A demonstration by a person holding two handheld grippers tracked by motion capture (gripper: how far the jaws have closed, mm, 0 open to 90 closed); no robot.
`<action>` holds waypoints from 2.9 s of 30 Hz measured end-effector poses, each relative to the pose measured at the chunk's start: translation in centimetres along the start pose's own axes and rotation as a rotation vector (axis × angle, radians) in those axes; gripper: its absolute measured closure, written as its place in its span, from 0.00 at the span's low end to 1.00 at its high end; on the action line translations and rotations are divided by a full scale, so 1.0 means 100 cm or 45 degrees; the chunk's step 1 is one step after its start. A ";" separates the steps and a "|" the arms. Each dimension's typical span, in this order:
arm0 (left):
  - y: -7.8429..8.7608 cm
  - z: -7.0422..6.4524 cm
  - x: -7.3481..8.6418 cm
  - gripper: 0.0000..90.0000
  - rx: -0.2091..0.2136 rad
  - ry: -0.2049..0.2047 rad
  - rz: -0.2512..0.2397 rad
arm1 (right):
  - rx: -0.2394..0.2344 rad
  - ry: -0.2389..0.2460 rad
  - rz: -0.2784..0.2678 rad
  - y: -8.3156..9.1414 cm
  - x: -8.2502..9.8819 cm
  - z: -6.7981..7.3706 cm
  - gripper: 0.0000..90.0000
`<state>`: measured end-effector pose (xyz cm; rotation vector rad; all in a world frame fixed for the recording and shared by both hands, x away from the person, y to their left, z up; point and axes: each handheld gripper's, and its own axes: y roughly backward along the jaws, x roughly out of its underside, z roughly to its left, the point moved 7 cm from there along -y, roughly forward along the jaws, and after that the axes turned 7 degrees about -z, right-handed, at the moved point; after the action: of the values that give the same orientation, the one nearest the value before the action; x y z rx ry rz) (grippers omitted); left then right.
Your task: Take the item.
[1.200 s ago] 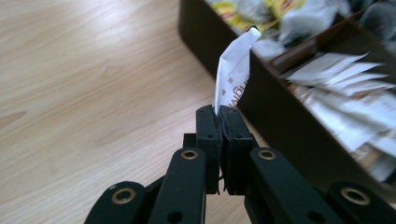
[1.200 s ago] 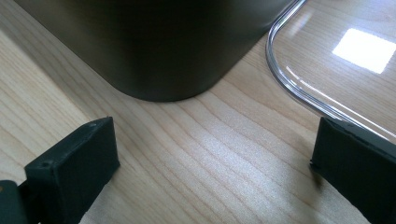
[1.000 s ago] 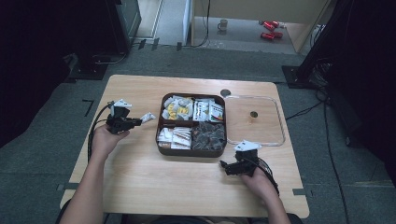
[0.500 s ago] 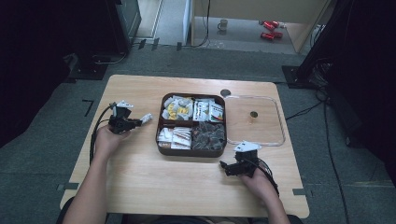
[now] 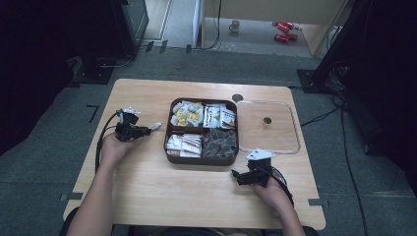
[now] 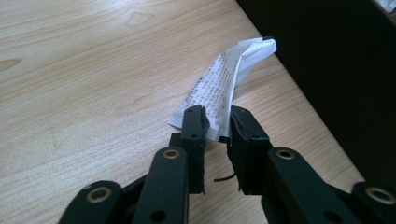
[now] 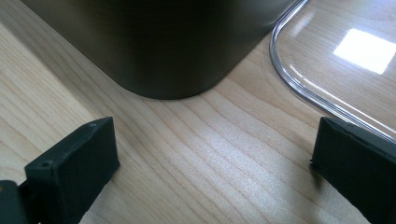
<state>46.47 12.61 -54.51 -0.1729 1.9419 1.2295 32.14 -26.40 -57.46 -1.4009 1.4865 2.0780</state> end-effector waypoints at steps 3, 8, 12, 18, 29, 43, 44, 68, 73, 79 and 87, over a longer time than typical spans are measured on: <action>0.001 0.000 0.000 0.77 0.005 0.009 -0.002 | 0.000 0.000 0.000 0.000 0.000 0.000 0.00; 0.007 -0.001 0.000 0.71 0.006 -0.002 -0.035 | -0.001 0.001 0.001 0.000 0.000 0.000 0.00; 0.010 -0.002 -0.001 0.68 0.010 -0.006 -0.048 | -0.002 0.000 0.002 0.000 0.000 0.000 0.00; 0.017 -0.004 -0.001 0.65 0.021 -0.013 -0.080 | -0.004 0.003 0.001 0.000 0.000 0.000 0.00; 0.030 0.006 0.007 0.61 -0.017 -0.004 -0.125 | -0.006 0.003 0.001 0.000 0.000 0.000 0.00; 0.038 0.018 0.018 0.55 -0.058 0.027 -0.146 | -0.015 0.013 0.001 -0.001 -0.001 0.000 0.00; 0.038 0.019 0.019 0.54 -0.063 0.032 -0.141 | -0.016 0.013 0.001 -0.001 -0.001 0.000 0.00; 0.046 0.057 0.041 0.48 -0.153 0.109 -0.126 | -0.018 0.015 0.001 -0.001 -0.001 0.000 0.00; 0.042 0.056 0.043 0.41 -0.202 -0.018 -0.144 | -0.018 0.015 0.001 -0.001 -0.001 0.001 0.00; 0.039 0.057 0.045 0.33 -0.256 -0.099 -0.181 | -0.017 0.014 0.002 -0.002 -0.001 0.001 0.00; 0.036 0.059 0.046 0.26 -0.281 -0.085 -0.231 | -0.018 0.014 0.002 -0.002 -0.001 0.001 0.00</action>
<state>44.90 20.56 -56.35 -0.4079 1.6914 1.3077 32.24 -26.23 -57.47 -1.4188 1.4805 2.0887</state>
